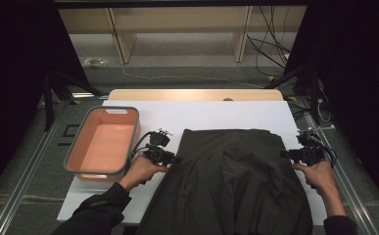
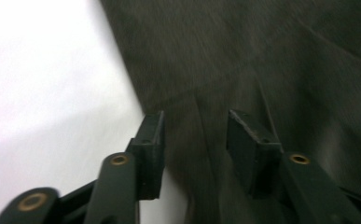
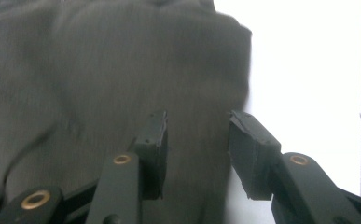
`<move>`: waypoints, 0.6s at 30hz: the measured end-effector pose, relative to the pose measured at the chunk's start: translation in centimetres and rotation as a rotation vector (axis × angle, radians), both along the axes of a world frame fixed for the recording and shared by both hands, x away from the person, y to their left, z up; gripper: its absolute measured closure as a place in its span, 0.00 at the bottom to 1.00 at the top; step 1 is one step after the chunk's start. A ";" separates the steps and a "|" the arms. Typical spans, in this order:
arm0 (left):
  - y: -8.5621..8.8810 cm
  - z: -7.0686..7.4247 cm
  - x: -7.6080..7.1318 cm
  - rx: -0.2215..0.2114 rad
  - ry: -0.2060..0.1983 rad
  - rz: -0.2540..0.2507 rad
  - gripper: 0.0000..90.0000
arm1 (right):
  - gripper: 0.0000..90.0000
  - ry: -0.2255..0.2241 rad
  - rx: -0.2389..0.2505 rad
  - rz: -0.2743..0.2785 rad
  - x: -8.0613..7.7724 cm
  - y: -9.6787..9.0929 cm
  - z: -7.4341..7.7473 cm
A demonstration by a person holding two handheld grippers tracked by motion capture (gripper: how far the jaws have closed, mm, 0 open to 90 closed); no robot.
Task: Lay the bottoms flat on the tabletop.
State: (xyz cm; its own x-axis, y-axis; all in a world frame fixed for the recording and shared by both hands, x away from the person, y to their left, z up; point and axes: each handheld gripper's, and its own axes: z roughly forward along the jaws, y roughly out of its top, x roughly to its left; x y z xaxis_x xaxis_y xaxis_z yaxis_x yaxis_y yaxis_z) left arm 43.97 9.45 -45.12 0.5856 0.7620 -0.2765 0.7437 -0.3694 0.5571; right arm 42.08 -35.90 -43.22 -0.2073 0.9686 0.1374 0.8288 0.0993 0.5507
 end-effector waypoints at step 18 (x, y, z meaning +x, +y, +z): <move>-2.7 -2.7 2.9 0.054 -0.011 0.003 0.87 | 0.77 0.078 -0.078 -0.023 3.8 1.2 -2.9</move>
